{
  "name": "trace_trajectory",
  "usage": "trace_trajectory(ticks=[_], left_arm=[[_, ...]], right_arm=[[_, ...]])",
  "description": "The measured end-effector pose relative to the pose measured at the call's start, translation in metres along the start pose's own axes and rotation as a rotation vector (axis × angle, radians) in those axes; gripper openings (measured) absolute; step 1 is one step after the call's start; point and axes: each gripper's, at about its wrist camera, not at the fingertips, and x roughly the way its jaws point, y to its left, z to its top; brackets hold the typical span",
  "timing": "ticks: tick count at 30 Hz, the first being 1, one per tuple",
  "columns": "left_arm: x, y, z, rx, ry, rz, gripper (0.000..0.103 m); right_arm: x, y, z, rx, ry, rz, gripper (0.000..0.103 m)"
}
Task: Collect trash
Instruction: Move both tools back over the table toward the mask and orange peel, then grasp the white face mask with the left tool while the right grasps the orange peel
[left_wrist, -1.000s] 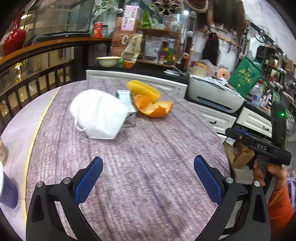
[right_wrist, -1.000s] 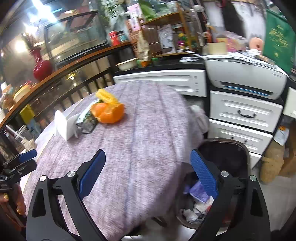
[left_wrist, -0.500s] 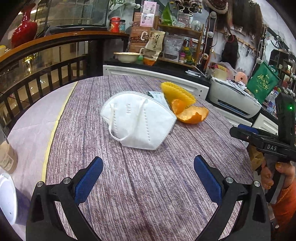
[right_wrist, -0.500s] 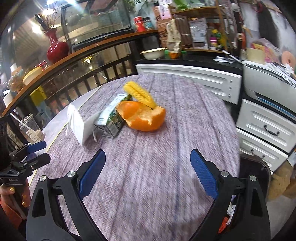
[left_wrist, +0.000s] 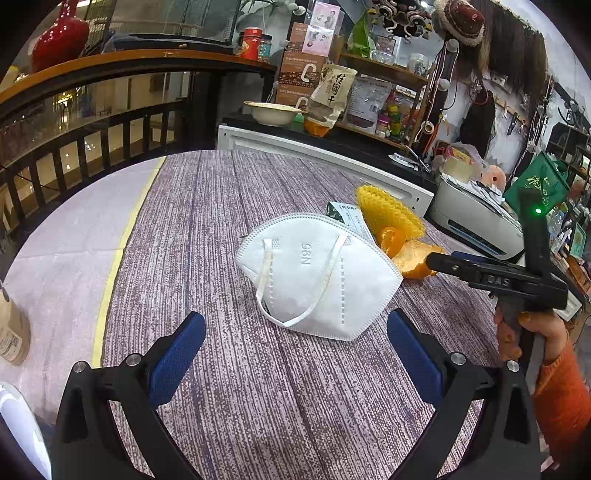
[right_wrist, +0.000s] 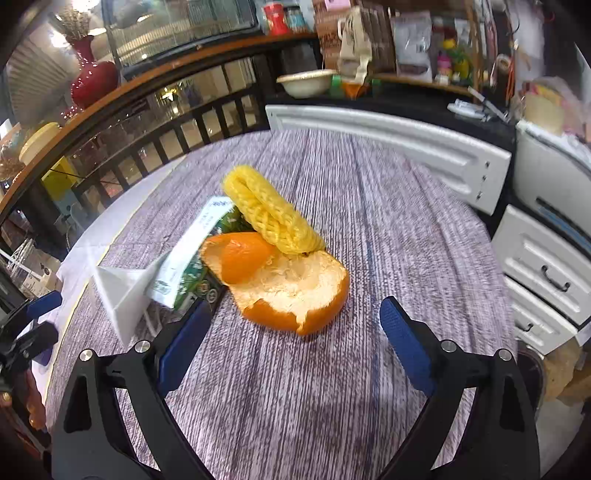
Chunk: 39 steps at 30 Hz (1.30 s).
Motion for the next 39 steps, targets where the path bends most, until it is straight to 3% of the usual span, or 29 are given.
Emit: trace_trajectory(ticks=[7, 11, 13, 18, 19, 22, 32, 35, 39], left_arm=[[0.022, -0.018, -0.006, 0.016, 0.050, -0.031, 0.097], [0.038, -0.033, -0.002, 0.053, 0.077, 0.007, 0.097], [0.043, -0.038, 0.001, 0.077, 0.076, 0.035, 0.097], [0.051, -0.048, 0.001, 0.106, 0.082, 0.066, 0.097], [0.052, -0.048, 0.001, 0.104, 0.081, 0.070, 0.097], [0.054, -0.047, 0.000, 0.084, 0.085, 0.082, 0.097], [0.053, -0.046, 0.005, 0.052, 0.049, 0.130, 0.097], [0.055, -0.049, 0.004, 0.061, 0.047, 0.128, 0.086], [0.055, -0.047, 0.000, 0.045, 0.047, 0.123, 0.061]], right_arm=[[0.033, 0.003, 0.008, -0.020, 0.094, 0.067, 0.091], [0.045, 0.013, 0.011, -0.089, 0.103, 0.023, 0.091], [0.048, 0.015, 0.013, -0.100, 0.104, 0.010, 0.077], [0.045, 0.015, 0.013, -0.096, 0.102, 0.032, 0.058], [0.044, 0.014, 0.012, -0.098, 0.099, 0.019, 0.042], [0.043, 0.011, 0.010, -0.096, 0.107, 0.006, 0.022], [0.024, 0.000, 0.001, 0.001, 0.080, 0.079, 0.013], [0.013, 0.002, -0.002, 0.001, 0.066, 0.083, 0.012], [-0.001, 0.005, -0.009, -0.012, 0.041, 0.080, 0.012]])
